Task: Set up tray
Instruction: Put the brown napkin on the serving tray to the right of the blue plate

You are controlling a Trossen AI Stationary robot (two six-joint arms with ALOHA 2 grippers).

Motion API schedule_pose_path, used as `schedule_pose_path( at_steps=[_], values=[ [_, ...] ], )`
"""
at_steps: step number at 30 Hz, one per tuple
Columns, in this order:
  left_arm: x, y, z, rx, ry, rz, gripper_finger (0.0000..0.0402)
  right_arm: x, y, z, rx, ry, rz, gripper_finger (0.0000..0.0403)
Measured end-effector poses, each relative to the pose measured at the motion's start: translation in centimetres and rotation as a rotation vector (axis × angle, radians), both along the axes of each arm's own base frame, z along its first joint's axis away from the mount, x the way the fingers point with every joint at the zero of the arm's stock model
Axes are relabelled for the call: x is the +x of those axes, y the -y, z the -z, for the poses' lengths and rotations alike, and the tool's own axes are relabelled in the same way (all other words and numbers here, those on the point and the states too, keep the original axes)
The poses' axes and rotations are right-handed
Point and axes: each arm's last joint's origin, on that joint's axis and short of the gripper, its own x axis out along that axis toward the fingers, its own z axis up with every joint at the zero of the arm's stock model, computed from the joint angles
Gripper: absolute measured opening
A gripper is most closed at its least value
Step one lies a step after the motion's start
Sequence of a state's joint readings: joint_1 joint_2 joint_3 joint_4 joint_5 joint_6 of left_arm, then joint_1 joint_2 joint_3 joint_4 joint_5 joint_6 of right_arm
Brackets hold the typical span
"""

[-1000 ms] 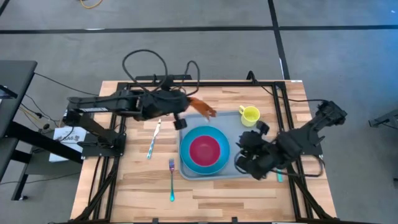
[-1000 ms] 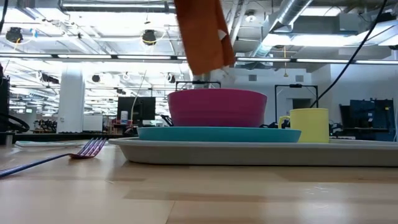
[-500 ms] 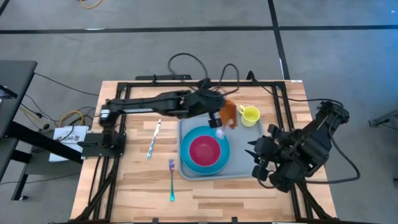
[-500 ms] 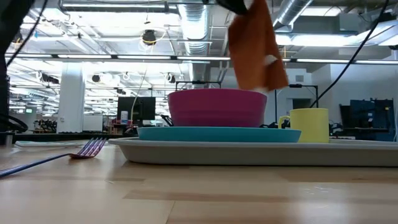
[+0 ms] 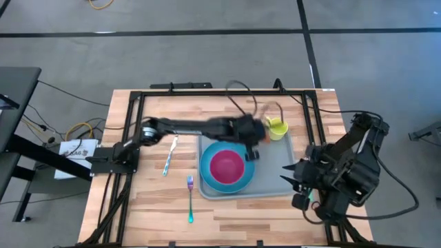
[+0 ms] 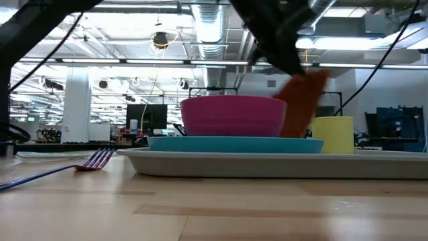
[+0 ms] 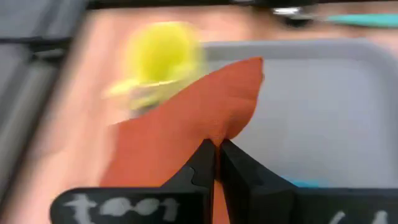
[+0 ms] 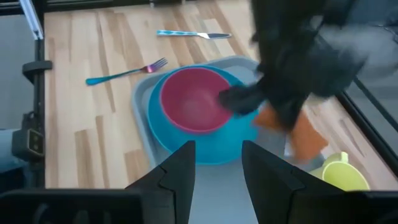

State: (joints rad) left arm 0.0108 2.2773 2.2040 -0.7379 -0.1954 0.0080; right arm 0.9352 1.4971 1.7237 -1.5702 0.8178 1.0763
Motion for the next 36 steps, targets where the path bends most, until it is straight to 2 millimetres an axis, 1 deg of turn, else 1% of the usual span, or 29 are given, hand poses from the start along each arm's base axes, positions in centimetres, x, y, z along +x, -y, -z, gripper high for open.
schedule_pose_path(
  at_steps=[3,5,8,12,15,18,21,25,28,29,30,32,34,36],
  values=[
    [1.2,1.7,2.9,-0.063,-0.036,0.125,0.0003,-0.3,-0.3,0.0,0.011,0.022,0.006,0.0123],
    [1.6,2.5,3.9,-0.108,-0.044,0.183,0.0008,-0.5,-0.4,0.0,0.018,0.032,0.007,0.0123],
    [1.9,3.5,3.8,-0.139,-0.012,0.221,0.0014,-0.7,-0.6,0.0,0.021,0.033,-0.003,0.0123],
    [1.8,5.0,3.5,-0.126,-0.006,0.278,0.0017,-0.8,-0.7,0.0,0.020,0.033,-0.008,0.0123],
    [1.9,6.2,3.3,-0.158,0.026,0.354,0.0017,-0.8,-0.7,0.0,0.021,0.033,-0.008,0.0123],
    [1.8,7.2,3.3,-0.149,0.028,0.431,0.0018,-0.8,-0.7,0.0,0.021,0.033,-0.008,0.0123],
    [1.8,7.8,3.2,-0.126,0.045,0.463,0.0018,-0.8,-0.7,0.0,0.021,0.033,-0.007,0.0123],
    [1.9,8.0,3.1,-0.114,0.056,0.484,0.0019,-0.8,-0.7,0.0,0.022,0.033,-0.007,0.0123],
    [2.4,8.1,4.6,-0.156,0.045,0.518,0.0019,-0.8,-0.7,0.0,0.022,0.033,-0.007,0.0123],
    [2.4,8.2,5.4,-0.186,0.014,0.542,0.0019,-0.8,-0.7,0.0,0.022,0.032,-0.007,0.0123],
    [2.8,8.3,6.2,-0.207,0.027,0.582,0.0019,-0.8,-0.7,0.0,0.022,0.032,-0.007,0.0123],
    [3.1,8.7,7.1,-0.233,0.033,0.649,0.0019,-0.8,-0.7,0.0,0.022,0.032,-0.007,0.0123],
    [3.6,8.9,7.4,-0.249,0.078,0.681,0.0019,-0.8,-0.7,0.0,0.023,0.031,-0.008,0.0123],
    [3.5,8.9,7.5,-0.249,0.071,0.678,0.0019,-0.8,-0.7,0.0,0.027,0.031,-0.009,0.0123]
  ],
)
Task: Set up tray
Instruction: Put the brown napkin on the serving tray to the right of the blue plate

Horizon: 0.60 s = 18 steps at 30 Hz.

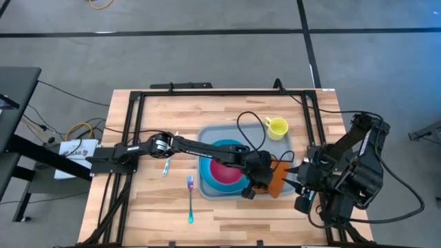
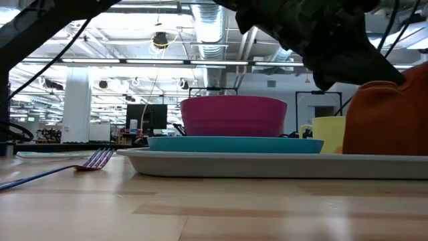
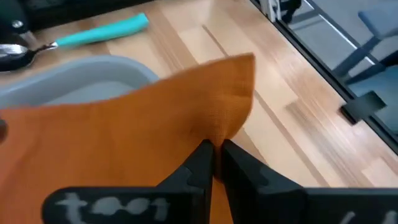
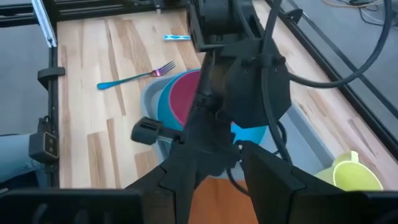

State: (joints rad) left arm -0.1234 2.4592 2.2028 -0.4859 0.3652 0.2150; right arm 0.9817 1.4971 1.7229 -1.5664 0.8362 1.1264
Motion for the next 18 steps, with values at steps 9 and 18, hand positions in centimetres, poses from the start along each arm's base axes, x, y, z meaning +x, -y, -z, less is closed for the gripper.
schedule_pose_path(
  at_steps=[9,18],
  values=[
    [0.17,-0.37,-0.14,0.079,0.040,-0.027,0.0029,0.01,-0.01,0.01,0.004,0.001,0.004,0.0123],
    [-0.04,0.19,0.00,0.103,0.026,-0.023,0.0104,0.10,-0.21,0.17,0.047,0.006,0.037,0.0123]
  ],
)
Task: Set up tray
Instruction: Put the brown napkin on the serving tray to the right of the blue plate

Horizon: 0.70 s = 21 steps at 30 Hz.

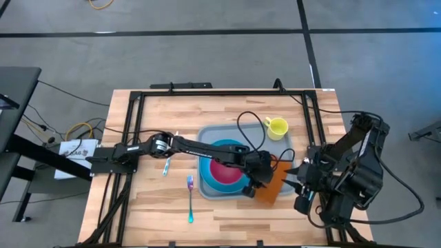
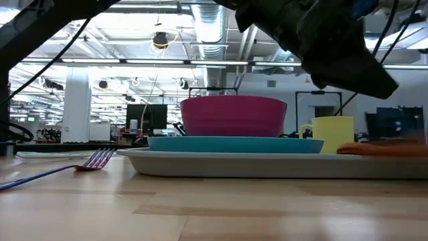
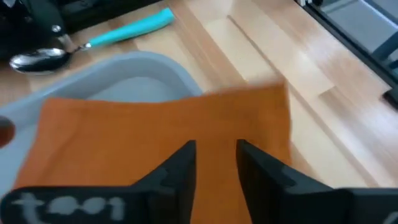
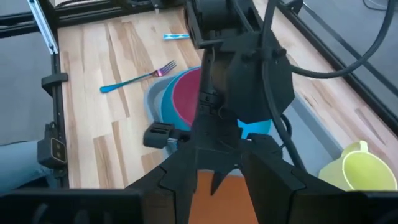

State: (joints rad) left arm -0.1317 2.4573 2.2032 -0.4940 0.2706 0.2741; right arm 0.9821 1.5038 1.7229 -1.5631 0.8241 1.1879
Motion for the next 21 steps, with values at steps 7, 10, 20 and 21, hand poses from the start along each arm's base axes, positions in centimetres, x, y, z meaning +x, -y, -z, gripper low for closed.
schedule_pose_path(
  at_steps=[7,10,20,21],
  values=[
    [-1.0,0.3,-2.6,-0.209,-0.085,-0.069,0.0125,-0.2,-1.1,2.5,-0.001,-0.031,0.047,0.0123],
    [-2.2,-1.0,-5.3,-0.203,-0.097,-0.107,0.0125,-0.7,-1.3,4.6,0.000,-0.053,0.100,0.0123],
    [-11.5,-4.5,-18.7,0.127,0.012,-0.396,0.0126,-3.6,-1.3,11.7,0.002,0.119,0.280,0.0123],
    [-12.6,-4.7,-20.0,0.153,0.038,-0.426,0.0126,-3.7,-1.0,12.8,0.010,0.127,0.313,0.0123]
  ],
)
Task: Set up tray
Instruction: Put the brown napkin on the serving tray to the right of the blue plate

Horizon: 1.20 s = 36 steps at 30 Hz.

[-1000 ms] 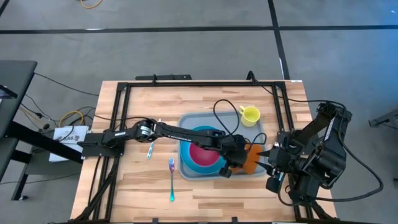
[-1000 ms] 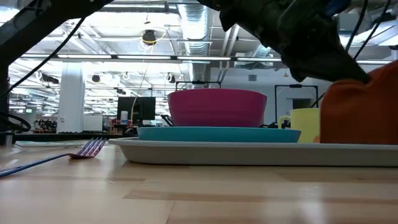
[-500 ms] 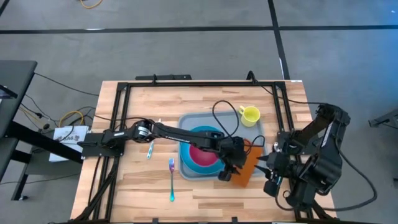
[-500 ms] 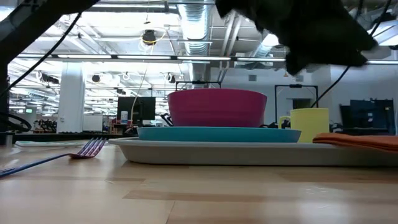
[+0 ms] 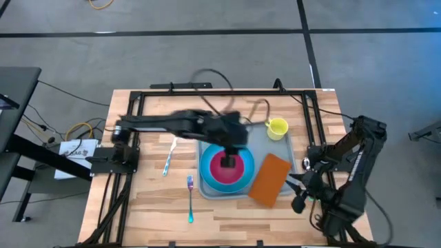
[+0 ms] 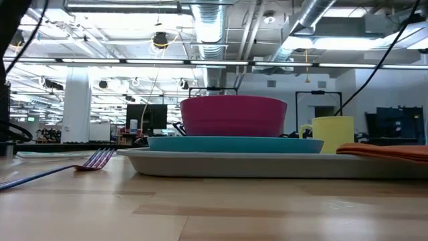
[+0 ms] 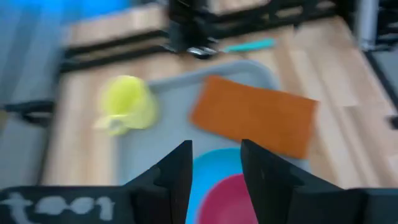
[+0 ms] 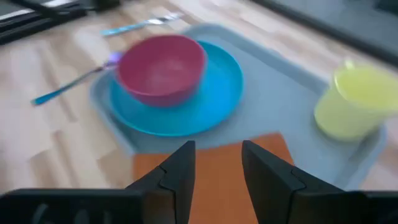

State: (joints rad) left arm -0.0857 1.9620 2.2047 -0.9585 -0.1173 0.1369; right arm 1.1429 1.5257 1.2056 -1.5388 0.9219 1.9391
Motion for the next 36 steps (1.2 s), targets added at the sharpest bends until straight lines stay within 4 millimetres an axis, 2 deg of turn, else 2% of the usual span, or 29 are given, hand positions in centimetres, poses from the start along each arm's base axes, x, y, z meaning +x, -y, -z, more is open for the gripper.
schedule_pose_path(
  at_steps=[4,7,11,14,20,25,32,36],
  values=[
    [-4.2,-0.5,-4.3,0.061,0.086,-0.090,0.0126,0.4,1.3,4.7,0.066,0.042,0.106,0.0123],
    [-6.6,-0.7,-6.1,0.053,0.110,-0.137,0.0126,1.3,2.3,7.6,0.156,0.020,0.188,0.0123],
    [-8.5,-0.9,-7.1,0.076,0.106,-0.181,0.0126,2.2,3.9,10.4,0.269,-0.134,0.292,0.0123],
    [-9.2,-1.2,-7.2,0.098,0.082,-0.225,0.0126,2.6,4.8,11.1,0.271,-0.154,0.342,0.0123],
    [-9.1,-1.1,-6.4,0.105,0.017,-0.244,0.0126,3.7,6.3,11.6,0.331,-0.247,0.453,0.0123],
    [-9.2,-1.1,-6.2,0.072,0.011,-0.273,0.0126,4.8,7.6,11.6,0.326,-0.249,0.505,0.0123],
    [-9.3,-0.9,-6.1,0.074,-0.005,-0.265,0.0126,6.3,9.1,11.7,0.319,-0.277,0.500,0.0123],
    [-9.4,-0.6,-6.0,0.077,-0.014,-0.259,0.0126,7.4,8.8,12.0,0.347,-0.253,0.426,0.0123]
  ],
)
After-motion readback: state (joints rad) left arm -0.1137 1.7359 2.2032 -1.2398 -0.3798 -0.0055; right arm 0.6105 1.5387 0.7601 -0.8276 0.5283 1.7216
